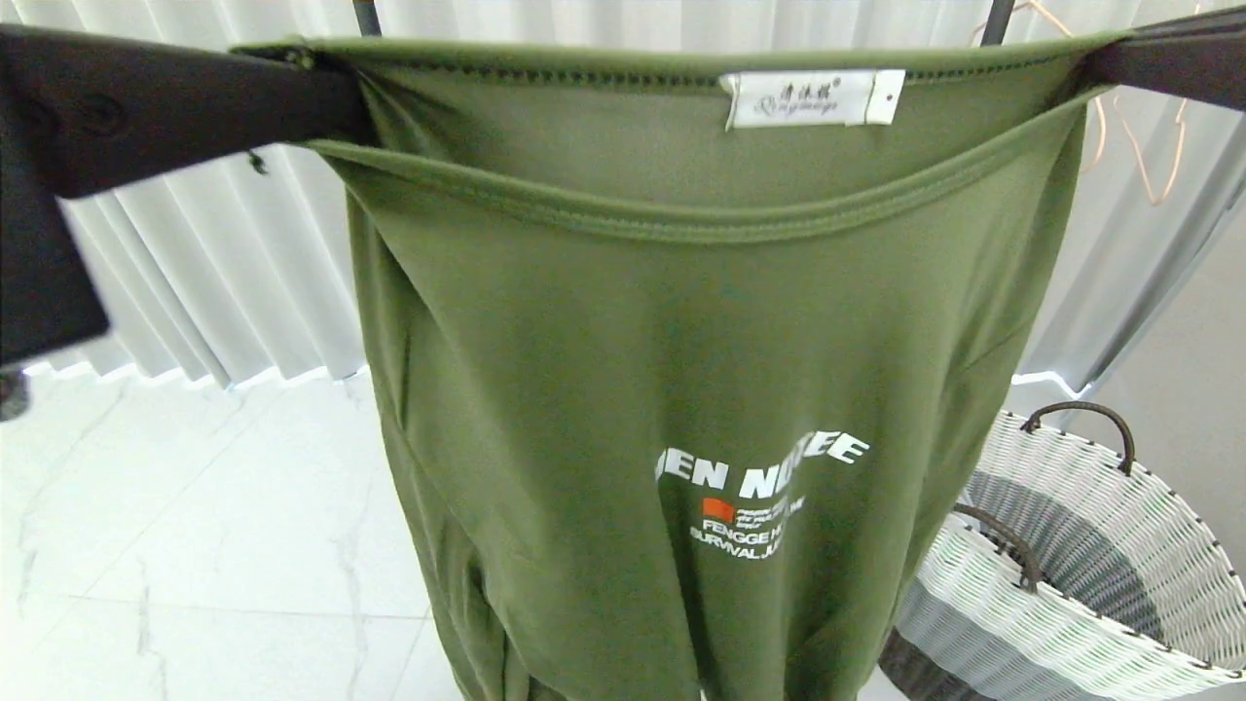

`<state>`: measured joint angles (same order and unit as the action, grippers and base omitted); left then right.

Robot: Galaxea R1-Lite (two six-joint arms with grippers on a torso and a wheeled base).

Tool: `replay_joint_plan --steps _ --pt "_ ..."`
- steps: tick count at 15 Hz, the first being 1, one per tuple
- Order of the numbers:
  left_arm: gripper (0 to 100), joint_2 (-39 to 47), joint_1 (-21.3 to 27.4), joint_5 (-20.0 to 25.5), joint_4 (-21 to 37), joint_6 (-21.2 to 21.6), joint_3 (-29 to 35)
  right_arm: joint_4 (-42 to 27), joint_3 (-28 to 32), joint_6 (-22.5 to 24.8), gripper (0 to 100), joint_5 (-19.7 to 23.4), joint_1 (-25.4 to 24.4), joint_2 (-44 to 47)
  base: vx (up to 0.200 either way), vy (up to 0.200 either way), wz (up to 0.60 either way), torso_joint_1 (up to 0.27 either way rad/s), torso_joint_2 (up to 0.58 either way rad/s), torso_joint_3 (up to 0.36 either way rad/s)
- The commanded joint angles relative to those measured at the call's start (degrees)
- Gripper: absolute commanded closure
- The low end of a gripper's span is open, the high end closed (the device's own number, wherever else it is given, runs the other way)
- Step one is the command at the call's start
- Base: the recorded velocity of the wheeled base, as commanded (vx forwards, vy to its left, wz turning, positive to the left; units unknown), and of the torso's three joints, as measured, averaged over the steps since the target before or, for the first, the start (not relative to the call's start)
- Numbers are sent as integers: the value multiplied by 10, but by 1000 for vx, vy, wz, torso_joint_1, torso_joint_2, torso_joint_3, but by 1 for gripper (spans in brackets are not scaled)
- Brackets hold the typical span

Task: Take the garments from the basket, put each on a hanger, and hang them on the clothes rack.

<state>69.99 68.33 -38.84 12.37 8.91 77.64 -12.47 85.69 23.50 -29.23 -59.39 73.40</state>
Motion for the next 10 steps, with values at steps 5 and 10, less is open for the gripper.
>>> replay_joint_plan --steps 5,10 --pt "100 15 -5 1 -2 4 18 21 -15 0 100 0 -10 -13 0 0 0 0 0 0" --pt "100 16 -6 1 -2 4 26 21 -16 -1 100 1 -9 -14 0 0 0 0 0 0"
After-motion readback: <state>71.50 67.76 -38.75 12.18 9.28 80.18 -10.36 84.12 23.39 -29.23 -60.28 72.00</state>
